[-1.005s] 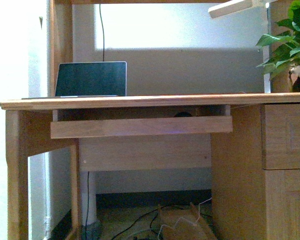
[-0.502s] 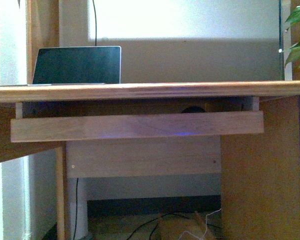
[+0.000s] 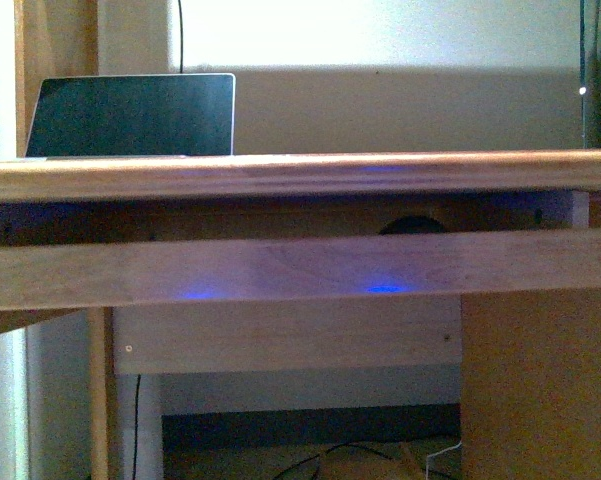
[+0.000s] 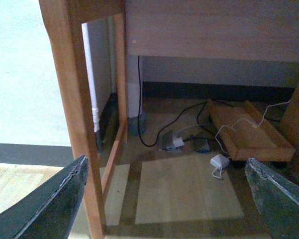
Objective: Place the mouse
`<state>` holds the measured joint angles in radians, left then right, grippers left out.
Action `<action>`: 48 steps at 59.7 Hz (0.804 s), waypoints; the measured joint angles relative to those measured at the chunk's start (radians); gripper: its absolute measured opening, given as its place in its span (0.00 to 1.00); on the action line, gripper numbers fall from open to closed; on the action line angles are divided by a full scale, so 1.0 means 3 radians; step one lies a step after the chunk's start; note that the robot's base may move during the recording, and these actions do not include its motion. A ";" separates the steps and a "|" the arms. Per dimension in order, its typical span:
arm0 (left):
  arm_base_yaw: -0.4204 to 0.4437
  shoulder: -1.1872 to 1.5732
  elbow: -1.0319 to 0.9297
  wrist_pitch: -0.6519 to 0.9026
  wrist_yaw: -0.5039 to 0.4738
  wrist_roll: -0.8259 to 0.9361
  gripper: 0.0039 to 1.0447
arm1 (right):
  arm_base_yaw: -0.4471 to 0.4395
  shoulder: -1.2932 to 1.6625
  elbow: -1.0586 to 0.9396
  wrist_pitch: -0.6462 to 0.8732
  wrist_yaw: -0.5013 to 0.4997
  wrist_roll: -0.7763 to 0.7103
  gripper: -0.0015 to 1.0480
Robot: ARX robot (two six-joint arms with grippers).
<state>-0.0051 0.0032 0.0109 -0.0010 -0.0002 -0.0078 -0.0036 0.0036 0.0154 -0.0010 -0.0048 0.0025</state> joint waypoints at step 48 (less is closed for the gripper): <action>0.0000 0.0001 0.0000 0.0000 0.0000 0.0001 0.93 | 0.0000 0.0000 0.0000 0.0000 0.0005 0.0001 0.93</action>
<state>-0.0051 0.0036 0.0109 -0.0010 -0.0002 -0.0074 -0.0036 0.0036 0.0154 -0.0010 -0.0032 0.0029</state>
